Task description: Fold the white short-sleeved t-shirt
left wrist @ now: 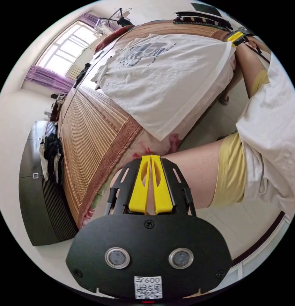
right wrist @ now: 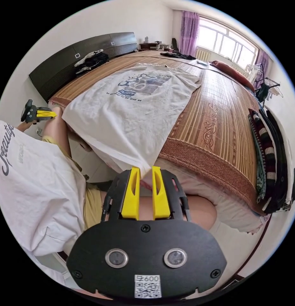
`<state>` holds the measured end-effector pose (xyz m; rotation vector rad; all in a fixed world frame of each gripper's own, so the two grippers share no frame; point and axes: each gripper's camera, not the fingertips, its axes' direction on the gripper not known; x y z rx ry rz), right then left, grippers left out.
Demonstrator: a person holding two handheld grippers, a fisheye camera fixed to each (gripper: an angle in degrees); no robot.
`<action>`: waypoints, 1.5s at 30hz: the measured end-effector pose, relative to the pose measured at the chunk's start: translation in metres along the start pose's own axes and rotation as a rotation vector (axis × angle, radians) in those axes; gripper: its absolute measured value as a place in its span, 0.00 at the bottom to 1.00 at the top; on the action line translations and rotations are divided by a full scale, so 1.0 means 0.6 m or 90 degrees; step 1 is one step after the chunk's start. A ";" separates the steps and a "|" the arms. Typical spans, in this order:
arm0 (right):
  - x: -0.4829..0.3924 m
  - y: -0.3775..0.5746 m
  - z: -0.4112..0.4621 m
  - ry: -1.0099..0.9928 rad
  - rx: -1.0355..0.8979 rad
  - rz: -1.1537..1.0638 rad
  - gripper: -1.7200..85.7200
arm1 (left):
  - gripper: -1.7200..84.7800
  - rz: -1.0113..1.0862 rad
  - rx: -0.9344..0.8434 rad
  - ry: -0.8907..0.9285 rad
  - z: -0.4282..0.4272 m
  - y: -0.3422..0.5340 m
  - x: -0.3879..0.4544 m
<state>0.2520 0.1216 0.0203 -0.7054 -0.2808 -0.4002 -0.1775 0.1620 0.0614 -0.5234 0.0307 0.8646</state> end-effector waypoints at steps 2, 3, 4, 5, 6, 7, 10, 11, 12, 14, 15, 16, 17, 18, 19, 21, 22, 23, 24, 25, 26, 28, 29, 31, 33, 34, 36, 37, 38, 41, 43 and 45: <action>0.009 0.010 -0.018 -0.010 -0.004 -0.007 0.03 | 0.03 -0.025 0.057 0.013 -0.013 -0.016 -0.024; 0.013 0.012 -0.025 -0.011 0.002 -0.005 0.03 | 0.03 -0.035 0.079 0.022 -0.014 -0.033 -0.038; 0.023 0.014 -0.042 -0.001 0.024 0.015 0.02 | 0.03 -0.035 0.083 0.026 -0.011 -0.043 -0.043; 0.033 0.016 -0.062 0.012 0.066 0.042 0.02 | 0.03 -0.027 0.081 0.032 0.000 -0.064 -0.049; 0.037 0.017 -0.073 0.013 0.090 0.048 0.01 | 0.03 -0.016 0.069 0.031 0.016 -0.081 -0.051; 0.044 0.018 -0.091 0.007 0.134 0.054 0.01 | 0.03 -0.008 0.061 0.025 0.034 -0.095 -0.052; 0.068 -0.003 -0.090 -0.008 0.187 0.105 0.01 | 0.03 -0.017 0.057 0.025 0.065 -0.113 -0.058; 0.074 -0.022 -0.076 -0.027 0.182 0.122 0.01 | 0.03 -0.025 0.044 0.038 0.079 -0.121 -0.061; 0.076 -0.032 -0.067 -0.043 0.179 0.121 0.01 | 0.03 -0.028 0.027 0.041 0.091 -0.127 -0.062; 0.075 -0.072 -0.025 -0.081 0.142 0.098 0.01 | 0.03 -0.019 0.030 0.020 0.091 -0.130 -0.059; 0.072 -0.082 -0.013 -0.076 0.126 0.090 0.01 | 0.03 -0.024 0.017 0.010 0.092 -0.133 -0.058; 0.067 -0.098 0.010 -0.052 0.085 0.079 0.01 | 0.03 -0.030 0.006 0.010 0.092 -0.135 -0.059; 0.064 -0.107 0.023 -0.040 0.059 0.067 0.01 | 0.03 -0.048 -0.016 0.025 0.091 -0.141 -0.065; 0.063 -0.109 0.022 -0.038 0.062 0.062 0.01 | 0.03 -0.065 -0.040 0.042 0.091 -0.145 -0.073; 0.066 -0.111 0.016 -0.040 0.063 0.064 0.01 | 0.03 -0.068 -0.064 0.049 0.090 -0.148 -0.078; 0.071 -0.112 0.011 -0.042 0.043 0.071 0.01 | 0.03 -0.054 -0.084 0.044 0.088 -0.150 -0.077; 0.072 -0.112 0.005 -0.033 0.036 0.070 0.01 | 0.03 -0.045 -0.084 0.037 0.086 -0.151 -0.076; 0.075 -0.114 -0.003 -0.018 0.038 0.072 0.01 | 0.03 -0.027 -0.089 0.023 0.083 -0.154 -0.075; 0.076 -0.115 -0.009 -0.011 0.044 0.071 0.01 | 0.03 -0.028 -0.088 -0.011 0.077 -0.159 -0.082; 0.081 -0.122 -0.021 -0.001 0.062 0.067 0.01 | 0.03 -0.050 -0.051 -0.068 0.063 -0.166 -0.098; 0.089 -0.137 -0.033 0.006 0.090 0.066 0.01 | 0.03 -0.066 -0.025 -0.092 0.055 -0.170 -0.109; 0.104 -0.174 -0.045 0.003 0.132 0.062 0.01 | 0.03 -0.112 0.057 -0.119 0.036 -0.196 -0.150; 0.115 -0.211 -0.044 -0.003 0.152 0.055 0.01 | 0.03 -0.130 0.106 -0.103 0.034 -0.226 -0.180; 0.134 -0.279 -0.032 -0.009 0.180 0.049 0.01 | 0.03 -0.133 0.150 -0.039 0.069 -0.314 -0.234; 0.159 -0.355 -0.006 -0.029 0.194 0.063 0.01 | 0.03 -0.134 0.179 -0.015 0.115 -0.383 -0.267; 0.178 -0.404 0.013 -0.049 0.196 0.080 0.01 | 0.03 -0.138 0.182 -0.016 0.133 -0.406 -0.278; 0.196 -0.473 0.042 -0.050 0.183 0.091 0.01 | 0.03 -0.179 0.154 -0.059 0.200 -0.484 -0.326; 0.203 -0.512 0.059 -0.030 0.177 0.093 0.01 | 0.03 -0.194 0.135 -0.063 0.229 -0.514 -0.353; 0.209 -0.546 0.071 -0.011 0.177 0.087 0.01 | 0.03 -0.203 0.129 -0.064 0.242 -0.526 -0.367; 0.229 -0.616 0.103 0.060 0.168 0.066 0.01 | 0.03 -0.265 0.124 -0.051 0.290 -0.558 -0.443; 0.247 -0.653 0.126 0.111 0.149 0.070 0.01 | 0.03 -0.273 0.117 0.011 0.330 -0.577 -0.492; 0.267 -0.678 0.149 0.129 0.132 0.079 0.01 | 0.03 -0.221 0.101 0.060 0.363 -0.598 -0.503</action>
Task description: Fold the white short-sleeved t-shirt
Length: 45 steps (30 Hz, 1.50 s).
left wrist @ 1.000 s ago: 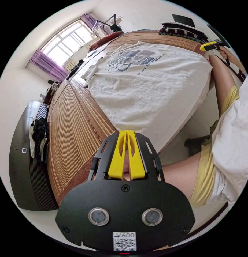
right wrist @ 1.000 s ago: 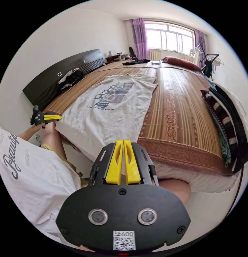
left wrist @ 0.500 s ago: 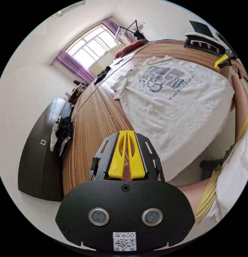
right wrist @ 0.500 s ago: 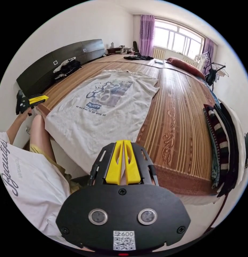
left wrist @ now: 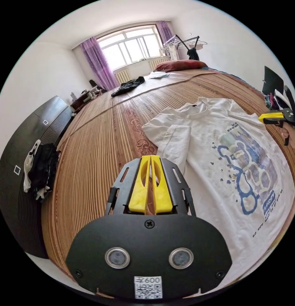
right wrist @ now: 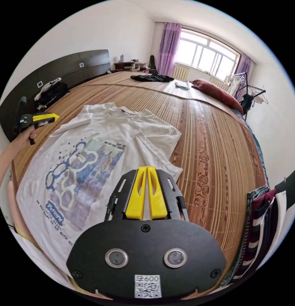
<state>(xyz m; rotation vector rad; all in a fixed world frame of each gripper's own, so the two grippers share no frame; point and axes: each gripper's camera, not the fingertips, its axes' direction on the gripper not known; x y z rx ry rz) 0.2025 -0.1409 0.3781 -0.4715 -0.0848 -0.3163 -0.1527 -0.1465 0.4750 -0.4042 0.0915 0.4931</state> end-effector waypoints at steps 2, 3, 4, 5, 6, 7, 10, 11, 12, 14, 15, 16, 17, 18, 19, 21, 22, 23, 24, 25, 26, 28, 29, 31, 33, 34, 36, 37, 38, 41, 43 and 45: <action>0.010 -0.012 0.038 0.024 -0.033 0.013 0.01 | 0.03 0.026 -0.087 -0.009 0.047 -0.013 0.007; 0.010 -0.012 0.046 0.033 -0.042 0.011 0.01 | 0.03 0.053 -0.067 -0.036 0.052 -0.012 0.019; 0.009 -0.011 0.054 0.039 -0.051 0.008 0.01 | 0.03 0.063 -0.072 -0.087 0.056 -0.012 0.028; 0.008 -0.014 0.050 0.040 -0.046 0.019 0.01 | 0.03 0.065 -0.079 -0.109 0.059 -0.013 0.032; 0.006 -0.015 0.049 0.056 -0.047 0.026 0.01 | 0.03 0.083 -0.080 -0.142 0.060 -0.013 0.045; -0.001 -0.015 0.045 0.100 -0.044 0.026 0.01 | 0.03 0.089 -0.081 -0.158 0.060 -0.012 0.051; -0.048 -0.009 0.047 0.195 -0.057 -0.059 0.01 | 0.02 0.094 -0.146 -0.250 0.069 -0.006 0.062; -0.071 -0.005 0.048 0.260 -0.068 -0.087 0.01 | 0.02 0.098 -0.166 -0.258 0.068 -0.005 0.063; -0.080 -0.003 0.049 0.304 -0.076 -0.093 0.01 | 0.02 0.125 -0.207 -0.282 0.069 -0.003 0.068; -0.100 0.019 0.061 0.431 -0.117 -0.097 0.01 | 0.02 0.152 -0.284 -0.328 0.075 0.007 0.075; -0.104 0.029 0.057 0.432 -0.108 -0.097 0.01 | 0.02 0.156 -0.304 -0.345 0.073 0.017 0.079; -0.113 0.047 0.045 0.429 -0.083 -0.095 0.01 | 0.02 0.143 -0.303 -0.346 0.064 0.026 0.081; -0.118 0.060 0.034 0.426 -0.073 -0.083 0.01 | 0.02 0.134 -0.303 -0.344 0.059 0.029 0.080; -0.119 0.064 0.029 0.423 -0.067 -0.072 0.01 | 0.02 0.108 -0.290 -0.339 0.048 0.035 0.076; -0.118 0.070 0.019 0.414 -0.055 -0.047 0.01 | 0.02 0.093 -0.276 -0.336 0.042 0.037 0.073; -0.106 0.068 0.004 0.402 -0.051 0.012 0.01 | 0.02 0.007 -0.223 -0.303 0.020 0.049 0.050; -0.085 0.064 -0.009 0.398 -0.049 0.090 0.01 | 0.02 -0.050 -0.206 -0.273 0.008 0.051 0.031; -0.057 0.065 -0.023 0.380 -0.049 0.165 0.01 | 0.02 -0.075 -0.198 -0.256 0.001 0.053 0.021; -0.044 0.067 -0.033 0.362 -0.040 0.191 0.01 | 0.03 -0.127 -0.181 -0.226 -0.014 0.058 -0.001; -0.024 0.074 -0.058 0.327 0.001 0.235 0.01 | 0.03 -0.176 -0.152 -0.223 -0.034 0.064 -0.022; -0.010 0.080 -0.089 0.284 0.066 0.273 0.01 | 0.03 -0.198 -0.130 -0.232 -0.045 0.067 -0.031; -0.011 0.071 -0.117 0.178 0.145 0.244 0.01 | 0.03 -0.229 -0.043 -0.276 -0.085 0.066 -0.057; -0.016 0.050 -0.117 0.108 0.158 0.217 0.01 | 0.03 -0.220 -0.020 -0.278 -0.092 0.062 -0.061; -0.024 0.000 -0.086 0.017 0.105 0.171 0.01 | 0.03 -0.132 0.033 -0.209 -0.091 0.029 -0.068; -0.028 -0.051 -0.040 -0.012 0.048 0.159 0.01 | 0.03 -0.078 0.011 -0.128 -0.066 -0.004 -0.072; -0.028 -0.076 -0.010 -0.015 0.033 0.160 0.01 | 0.03 -0.062 -0.010 -0.100 -0.045 -0.022 -0.074; -0.022 -0.102 0.039 -0.015 -0.007 0.167 0.01 | 0.03 -0.023 -0.050 -0.077 -0.007 -0.041 -0.069; -0.016 -0.111 0.070 0.005 -0.052 0.174 0.01 | 0.03 0.004 -0.070 -0.070 0.007 -0.044 -0.064; -0.013 -0.111 0.094 0.043 -0.091 0.168 0.01 | 0.03 0.038 -0.085 -0.090 0.024 -0.041 -0.055; -0.012 -0.094 0.072 0.154 -0.058 0.157 0.01 | 0.03 0.062 -0.154 -0.252 0.041 -0.035 -0.046; -0.008 -0.077 0.042 0.323 -0.042 0.192 0.01 | 0.03 0.064 -0.174 -0.319 0.045 -0.013 -0.045; -0.005 -0.047 0.016 0.473 -0.014 0.194 0.01 | 0.03 0.033 -0.178 -0.346 0.042 0.005 -0.052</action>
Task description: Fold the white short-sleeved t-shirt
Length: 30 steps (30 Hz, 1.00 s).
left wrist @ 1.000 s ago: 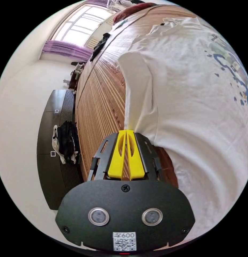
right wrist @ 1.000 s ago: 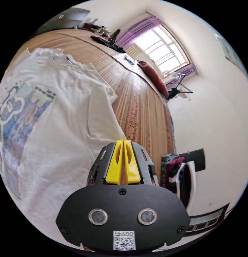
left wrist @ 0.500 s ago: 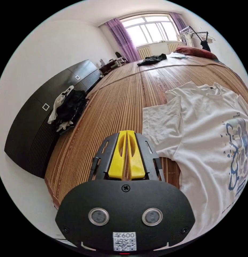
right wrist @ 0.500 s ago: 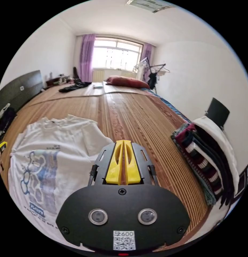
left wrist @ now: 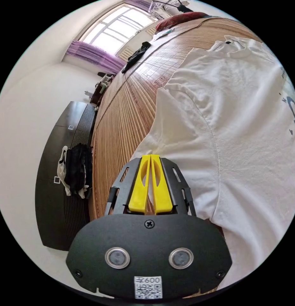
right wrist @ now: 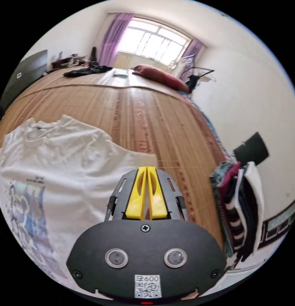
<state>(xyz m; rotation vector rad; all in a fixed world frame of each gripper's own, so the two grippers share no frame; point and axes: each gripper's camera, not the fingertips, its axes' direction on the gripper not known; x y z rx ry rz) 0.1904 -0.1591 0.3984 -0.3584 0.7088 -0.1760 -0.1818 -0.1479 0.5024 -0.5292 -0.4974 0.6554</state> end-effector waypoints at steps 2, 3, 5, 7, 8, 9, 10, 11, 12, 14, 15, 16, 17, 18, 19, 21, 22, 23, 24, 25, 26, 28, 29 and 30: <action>0.054 0.029 -0.017 -0.048 0.038 0.056 0.01 | 0.03 -0.036 -0.002 -0.005 0.000 0.015 -0.009; 0.067 0.034 -0.023 -0.094 0.048 0.071 0.01 | 0.03 -0.057 0.002 -0.008 0.000 0.023 -0.015; 0.093 0.043 -0.044 -0.234 0.079 0.111 0.01 | 0.03 -0.056 0.001 -0.020 -0.001 0.029 -0.021; 0.072 0.033 -0.059 -0.313 0.091 0.071 0.01 | 0.03 -0.117 0.002 -0.002 -0.007 0.037 -0.056; 0.039 0.022 -0.067 -0.386 0.082 -0.002 0.01 | 0.03 -0.149 0.013 0.002 -0.012 0.043 -0.071; 0.018 0.015 -0.070 -0.420 0.070 -0.046 0.01 | 0.03 -0.225 0.044 -0.006 -0.028 0.059 -0.102; -0.022 0.004 -0.076 -0.457 0.050 -0.109 0.01 | 0.03 -0.289 0.082 -0.001 -0.044 0.077 -0.131; -0.058 -0.005 -0.082 -0.452 0.044 -0.143 0.01 | 0.03 -0.303 0.101 0.024 -0.049 0.083 -0.143; -0.075 -0.009 -0.084 -0.438 0.047 -0.153 0.01 | 0.03 -0.275 0.124 0.123 -0.042 0.085 -0.161; -0.149 -0.017 -0.055 -0.369 0.003 -0.177 0.01 | 0.03 -0.175 -0.008 0.293 0.026 0.060 -0.165; -0.175 -0.017 -0.031 -0.342 -0.054 -0.199 0.01 | 0.03 -0.195 0.022 0.308 0.038 0.068 -0.187; -0.195 -0.008 -0.027 -0.289 -0.020 -0.201 0.01 | 0.03 -0.236 -0.028 0.302 0.061 0.071 -0.209; -0.208 0.001 -0.024 -0.252 -0.003 -0.199 0.01 | 0.03 -0.239 -0.033 0.313 0.069 0.072 -0.215; -0.211 0.002 -0.022 -0.239 0.007 -0.191 0.01 | 0.03 -0.260 -0.028 0.326 0.081 0.079 -0.230; -0.218 0.000 -0.021 -0.217 0.009 -0.191 0.01 | 0.03 -0.249 0.002 0.322 0.088 0.089 -0.234; -0.221 -0.001 -0.018 -0.206 0.016 -0.194 0.01 | 0.03 -0.278 0.020 0.331 0.104 0.110 -0.251; -0.218 -0.002 -0.016 -0.209 0.014 -0.190 0.01 | 0.03 -0.302 0.017 0.337 0.112 0.119 -0.261; -0.210 -0.003 -0.013 -0.220 0.012 -0.181 0.01 | 0.03 -0.355 0.017 0.379 0.132 0.141 -0.284; -0.205 -0.003 -0.011 -0.228 0.011 -0.174 0.01 | 0.03 -0.462 0.017 0.473 0.164 0.176 -0.317; -0.189 -0.003 -0.007 -0.251 0.008 -0.159 0.01 | 0.03 -0.596 0.028 0.593 0.206 0.228 -0.341; -0.170 -0.002 -0.002 -0.280 0.004 -0.139 0.01 | 0.03 -0.662 0.039 0.639 0.225 0.259 -0.347; -0.132 0.000 0.009 -0.320 -0.002 -0.087 0.01 | 0.02 -0.868 0.145 0.685 0.251 0.376 -0.348; -0.094 0.008 0.013 -0.321 0.009 -0.015 0.01 | 0.02 -0.903 0.185 0.674 0.247 0.400 -0.347; -0.069 0.018 0.008 -0.323 0.035 0.031 0.01 | 0.02 -0.956 0.288 0.614 0.225 0.444 -0.345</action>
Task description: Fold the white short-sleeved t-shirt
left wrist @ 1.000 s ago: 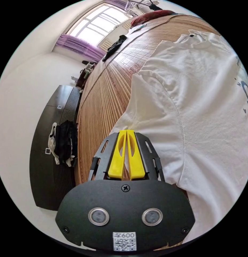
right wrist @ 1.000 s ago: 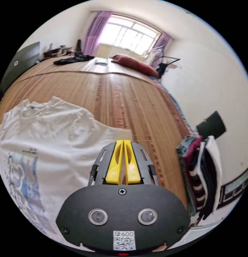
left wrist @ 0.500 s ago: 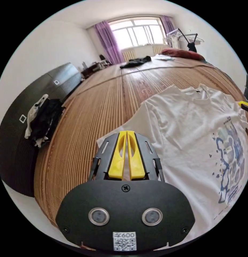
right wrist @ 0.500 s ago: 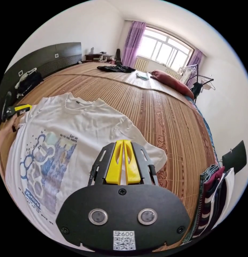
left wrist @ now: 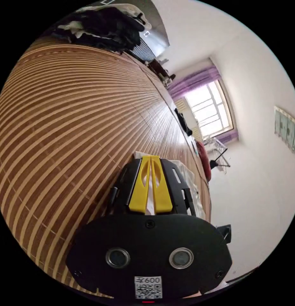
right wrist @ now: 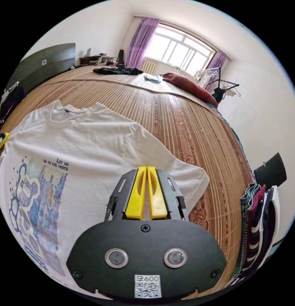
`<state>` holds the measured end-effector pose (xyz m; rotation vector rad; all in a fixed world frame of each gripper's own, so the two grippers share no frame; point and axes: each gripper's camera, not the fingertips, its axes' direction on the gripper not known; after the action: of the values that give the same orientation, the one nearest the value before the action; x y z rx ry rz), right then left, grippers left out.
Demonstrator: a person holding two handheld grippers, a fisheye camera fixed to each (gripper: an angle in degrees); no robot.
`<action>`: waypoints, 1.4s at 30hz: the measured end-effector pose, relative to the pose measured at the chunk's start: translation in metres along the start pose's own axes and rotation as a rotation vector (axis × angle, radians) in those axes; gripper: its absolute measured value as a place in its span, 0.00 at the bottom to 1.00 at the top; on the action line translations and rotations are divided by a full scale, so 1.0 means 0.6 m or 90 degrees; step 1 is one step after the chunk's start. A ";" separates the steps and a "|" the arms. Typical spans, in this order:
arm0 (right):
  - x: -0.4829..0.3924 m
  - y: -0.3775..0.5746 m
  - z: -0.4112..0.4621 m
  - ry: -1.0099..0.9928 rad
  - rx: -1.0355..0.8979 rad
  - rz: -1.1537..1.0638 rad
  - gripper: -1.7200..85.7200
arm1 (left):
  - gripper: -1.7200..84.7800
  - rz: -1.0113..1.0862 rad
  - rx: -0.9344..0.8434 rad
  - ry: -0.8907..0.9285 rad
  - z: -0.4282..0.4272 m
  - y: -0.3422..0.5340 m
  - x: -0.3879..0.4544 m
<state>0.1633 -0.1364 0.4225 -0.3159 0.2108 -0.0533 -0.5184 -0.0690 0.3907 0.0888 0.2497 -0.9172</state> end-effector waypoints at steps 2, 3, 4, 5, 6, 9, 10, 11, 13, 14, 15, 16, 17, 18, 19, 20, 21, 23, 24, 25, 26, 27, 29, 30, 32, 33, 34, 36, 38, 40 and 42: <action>0.080 0.072 -0.084 -0.035 0.201 0.172 0.01 | 0.02 0.098 0.158 0.056 -0.064 0.038 0.009; 0.094 0.096 -0.101 -0.053 0.251 0.195 0.01 | 0.02 0.138 0.207 0.064 -0.088 0.066 0.017; 0.115 0.147 -0.131 -0.086 0.344 0.221 0.01 | 0.02 0.153 0.226 0.056 -0.099 0.079 0.023; 0.127 0.183 -0.158 -0.102 0.381 0.218 0.01 | 0.02 0.192 0.264 0.030 -0.123 0.106 0.039; 0.130 0.195 -0.171 -0.103 0.384 0.210 0.01 | 0.02 0.264 0.286 0.021 -0.148 0.132 0.061; 0.118 0.228 -0.238 -0.137 0.287 0.047 0.01 | 0.02 0.560 0.205 0.002 -0.187 0.188 0.153; 0.106 0.241 -0.260 -0.191 0.211 -0.040 0.01 | 0.02 0.695 0.107 -0.007 -0.198 0.218 0.199; 0.093 0.263 -0.281 -0.249 0.128 -0.113 0.01 | 0.02 0.758 0.053 -0.016 -0.203 0.236 0.219; 0.078 0.311 -0.312 -0.305 0.029 -0.166 0.01 | 0.03 0.870 -0.116 -0.120 -0.224 0.312 0.265; 0.073 0.348 -0.333 -0.326 -0.006 -0.176 0.01 | 0.03 0.871 -0.149 -0.131 -0.232 0.327 0.267; 0.072 0.364 -0.341 -0.334 -0.023 -0.176 0.01 | 0.03 0.861 -0.193 -0.122 -0.255 0.352 0.264; 0.072 0.394 -0.354 -0.344 -0.060 -0.172 0.01 | 0.03 0.843 -0.234 -0.114 -0.275 0.373 0.257; 0.075 0.418 -0.367 -0.346 -0.075 -0.162 0.01 | 0.03 0.832 -0.251 -0.118 -0.282 0.382 0.253; 0.077 0.427 -0.373 -0.342 -0.076 -0.158 0.01 | 0.03 0.820 -0.287 -0.128 -0.290 0.399 0.246; 0.080 0.438 -0.385 -0.328 -0.071 -0.157 0.01 | 0.03 0.827 -0.324 -0.141 -0.293 0.417 0.243; 0.081 0.440 -0.393 -0.307 -0.062 -0.149 0.01 | 0.03 0.828 -0.336 -0.150 -0.293 0.425 0.240; 0.080 0.438 -0.396 -0.299 -0.058 -0.142 0.01 | 0.03 0.823 -0.359 -0.166 -0.289 0.437 0.237; 0.052 0.409 -0.407 -0.338 -0.026 -0.151 0.01 | 0.03 0.802 -0.386 -0.162 -0.285 0.447 0.234; 0.036 0.398 -0.410 -0.364 -0.017 -0.176 0.01 | 0.03 0.782 -0.410 -0.152 -0.282 0.450 0.234; -0.006 0.370 -0.410 -0.404 -0.008 -0.228 0.01 | 0.03 0.756 -0.426 -0.144 -0.281 0.450 0.233; -0.057 0.339 -0.404 -0.430 -0.007 -0.285 0.01 | 0.03 0.742 -0.431 -0.141 -0.280 0.450 0.232; -0.085 0.322 -0.398 -0.443 -0.007 -0.312 0.01 | 0.03 0.716 -0.446 -0.131 -0.279 0.451 0.229; -0.197 0.246 -0.363 -0.496 -0.016 -0.370 0.01 | 0.03 0.678 -0.470 -0.115 -0.280 0.456 0.221; -0.223 0.225 -0.351 -0.517 -0.022 -0.367 0.01 | 0.03 0.659 -0.478 -0.104 -0.284 0.462 0.216; -0.322 0.140 -0.294 -0.608 -0.071 -0.326 0.01 | 0.03 0.651 -0.462 -0.095 -0.300 0.476 0.213; -0.346 0.121 -0.279 -0.623 -0.083 -0.315 0.01 | 0.03 0.650 -0.438 -0.104 -0.312 0.486 0.211; -0.391 0.088 -0.250 -0.639 -0.097 -0.290 0.01 | 0.03 0.651 -0.430 -0.107 -0.316 0.491 0.211; -0.447 0.050 -0.212 -0.625 -0.101 -0.252 0.01 | 0.02 0.668 -0.436 -0.128 -0.319 0.512 0.210; -0.508 0.015 -0.162 -0.553 -0.124 -0.209 0.01 | 0.02 0.686 -0.463 -0.154 -0.309 0.527 0.209; -0.536 -0.001 -0.139 -0.515 -0.132 -0.208 0.01 | 0.02 0.683 -0.469 -0.163 -0.306 0.532 0.215; -0.551 -0.008 -0.131 -0.515 -0.111 -0.216 0.01 | 0.02 0.674 -0.487 -0.171 -0.301 0.533 0.218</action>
<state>-0.1765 -0.1364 0.4160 -0.5196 -0.6461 -0.2363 -0.2203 0.0567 0.1734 -0.5659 0.2428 0.2571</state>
